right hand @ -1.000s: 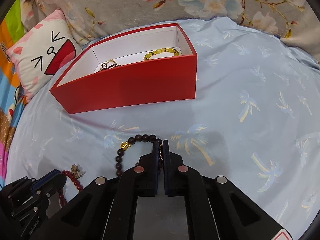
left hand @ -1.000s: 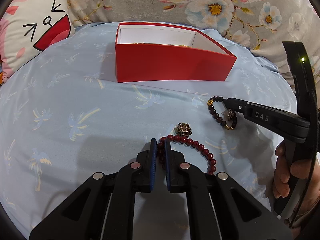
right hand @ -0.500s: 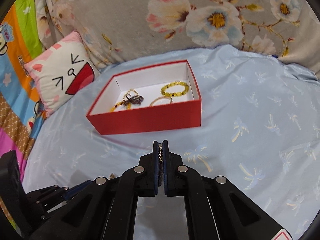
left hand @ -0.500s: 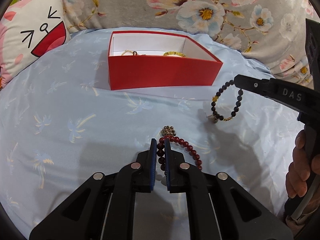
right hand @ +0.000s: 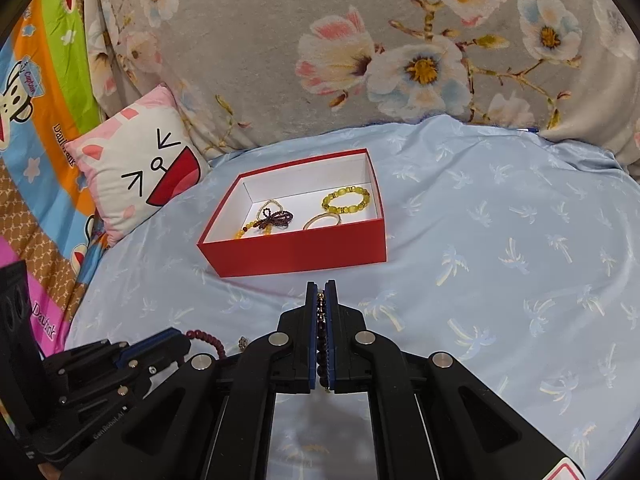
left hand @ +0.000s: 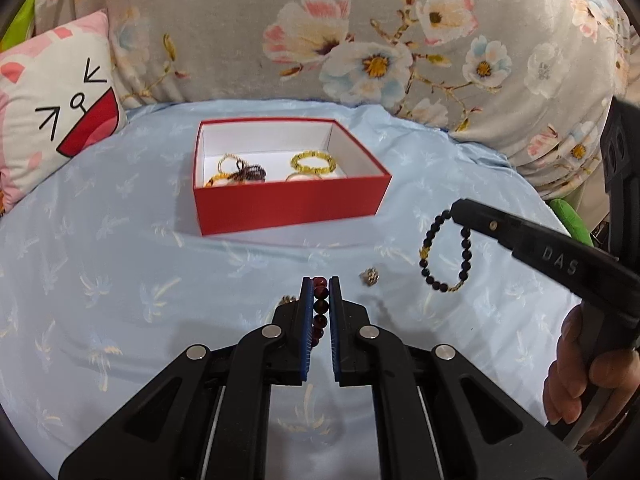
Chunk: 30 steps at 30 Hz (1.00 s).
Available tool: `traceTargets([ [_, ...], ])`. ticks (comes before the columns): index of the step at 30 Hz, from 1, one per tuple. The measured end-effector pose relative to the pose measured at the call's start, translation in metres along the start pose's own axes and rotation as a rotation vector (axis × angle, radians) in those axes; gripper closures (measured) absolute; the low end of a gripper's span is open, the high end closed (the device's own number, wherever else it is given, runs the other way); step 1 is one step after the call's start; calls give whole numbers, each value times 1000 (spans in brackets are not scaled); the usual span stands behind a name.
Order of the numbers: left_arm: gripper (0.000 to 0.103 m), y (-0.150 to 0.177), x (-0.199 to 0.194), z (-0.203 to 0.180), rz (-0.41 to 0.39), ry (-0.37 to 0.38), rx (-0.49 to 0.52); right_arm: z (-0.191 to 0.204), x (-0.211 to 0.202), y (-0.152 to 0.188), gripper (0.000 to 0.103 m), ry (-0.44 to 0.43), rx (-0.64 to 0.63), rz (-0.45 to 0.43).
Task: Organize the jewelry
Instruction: 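Lift and carry both held bracelets over the red box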
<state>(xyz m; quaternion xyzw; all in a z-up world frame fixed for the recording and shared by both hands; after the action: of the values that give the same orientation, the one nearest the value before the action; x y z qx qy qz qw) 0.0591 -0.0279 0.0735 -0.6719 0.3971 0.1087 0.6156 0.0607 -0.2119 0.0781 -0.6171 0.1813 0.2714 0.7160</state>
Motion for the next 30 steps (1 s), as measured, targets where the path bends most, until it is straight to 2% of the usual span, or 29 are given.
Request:
traceTargets([
  [6,96,-27,-3,-5,-44,-9,23,2,0,-14,99,-4,-14,-19],
  [12,96,-64,9,0,-82,-44,26,7,15,-43,99,-10,-34,-34],
  [19,96,-110,31,12,-117,-89,29,12,50,-81,99,-31,-47,-33],
  [24,96,-131,55,22,-115,-107,20,9,77,-100,99,-71,-18,-25],
  [30,96,-150,86,37,-97,-120,-11,7,112,-117,99,-70,-8,-5],
])
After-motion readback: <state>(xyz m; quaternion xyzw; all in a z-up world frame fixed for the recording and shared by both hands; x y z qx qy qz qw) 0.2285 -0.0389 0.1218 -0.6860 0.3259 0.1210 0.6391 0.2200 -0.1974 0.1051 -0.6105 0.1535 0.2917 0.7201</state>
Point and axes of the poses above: each gripper's, at about its wrist camera, not at the fingertips, and x roughly the way its jaws point, z to its left, y to its underside, the point moved 1 cm from there along x, roughly the way its jaws point, and after that the axes turned 3 degrees about -x, right-handed, at the moved point
